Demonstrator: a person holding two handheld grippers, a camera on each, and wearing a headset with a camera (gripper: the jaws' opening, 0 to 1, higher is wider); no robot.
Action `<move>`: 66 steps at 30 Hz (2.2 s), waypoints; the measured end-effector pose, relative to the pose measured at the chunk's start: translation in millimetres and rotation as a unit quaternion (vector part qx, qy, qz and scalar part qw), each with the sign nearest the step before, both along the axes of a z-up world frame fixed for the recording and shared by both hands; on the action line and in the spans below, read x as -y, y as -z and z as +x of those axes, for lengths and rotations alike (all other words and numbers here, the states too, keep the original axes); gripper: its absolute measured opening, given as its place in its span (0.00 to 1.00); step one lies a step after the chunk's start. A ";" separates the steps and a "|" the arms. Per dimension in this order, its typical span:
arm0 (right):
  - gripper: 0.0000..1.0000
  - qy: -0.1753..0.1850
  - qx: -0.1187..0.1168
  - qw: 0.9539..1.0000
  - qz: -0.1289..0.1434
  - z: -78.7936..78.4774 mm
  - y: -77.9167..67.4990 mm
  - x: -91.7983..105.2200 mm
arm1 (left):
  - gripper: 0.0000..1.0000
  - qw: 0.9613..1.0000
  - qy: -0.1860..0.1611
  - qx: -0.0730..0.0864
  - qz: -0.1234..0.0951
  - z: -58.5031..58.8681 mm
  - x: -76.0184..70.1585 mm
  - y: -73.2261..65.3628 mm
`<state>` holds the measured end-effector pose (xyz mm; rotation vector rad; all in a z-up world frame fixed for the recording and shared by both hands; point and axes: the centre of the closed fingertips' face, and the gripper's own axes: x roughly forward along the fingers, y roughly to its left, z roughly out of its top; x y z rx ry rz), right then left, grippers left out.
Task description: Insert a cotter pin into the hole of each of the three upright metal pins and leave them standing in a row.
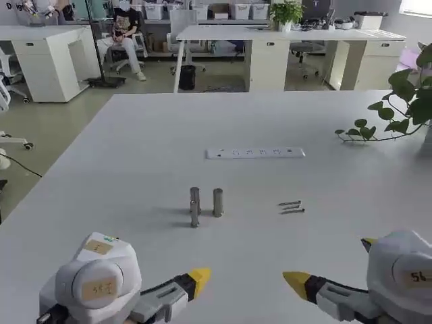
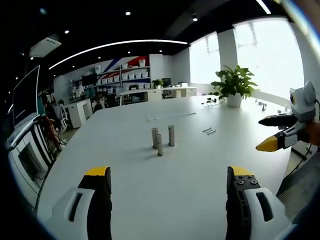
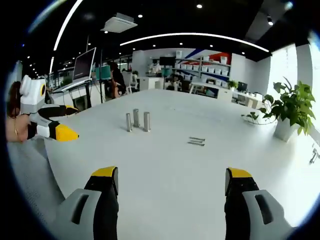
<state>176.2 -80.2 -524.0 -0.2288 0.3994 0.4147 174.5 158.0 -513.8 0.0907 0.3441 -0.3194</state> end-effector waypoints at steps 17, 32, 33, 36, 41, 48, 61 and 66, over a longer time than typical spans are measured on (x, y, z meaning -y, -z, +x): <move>0.83 0.001 -0.002 1.000 -0.002 -0.3 1.0 -0.4 | 0.90 1.000 0.003 0.002 0.007 -0.4 0.1 0.0; 0.82 0.000 0.002 1.000 0.007 -0.4 -2.9 -1.4 | 0.87 1.000 0.001 0.000 0.014 -0.3 -1.8 0.9; 0.81 0.001 0.002 1.000 0.008 -0.2 -2.9 -1.2 | 0.87 1.000 0.002 0.000 0.014 -0.4 -1.4 0.6; 0.81 0.002 -0.001 1.000 0.008 -0.2 -1.9 -0.7 | 0.87 1.000 0.003 0.002 0.015 -0.1 -1.1 0.0; 0.81 -0.001 -0.001 1.000 0.008 0.4 -1.8 -1.4 | 0.86 1.000 0.003 0.000 0.013 0.5 -1.4 0.1; 0.80 -0.002 -0.003 1.000 0.011 0.3 -2.0 -2.6 | 0.85 1.000 0.002 -0.002 0.013 0.9 -2.0 0.4; 0.75 -0.009 -0.005 1.000 0.016 -0.2 -4.8 -5.8 | 0.81 1.000 0.001 -0.001 0.017 3.2 -4.2 -0.9; 0.72 -0.015 -0.005 1.000 0.017 -0.6 -6.9 -8.8 | 0.75 1.000 0.005 -0.007 0.021 4.9 -5.5 1.4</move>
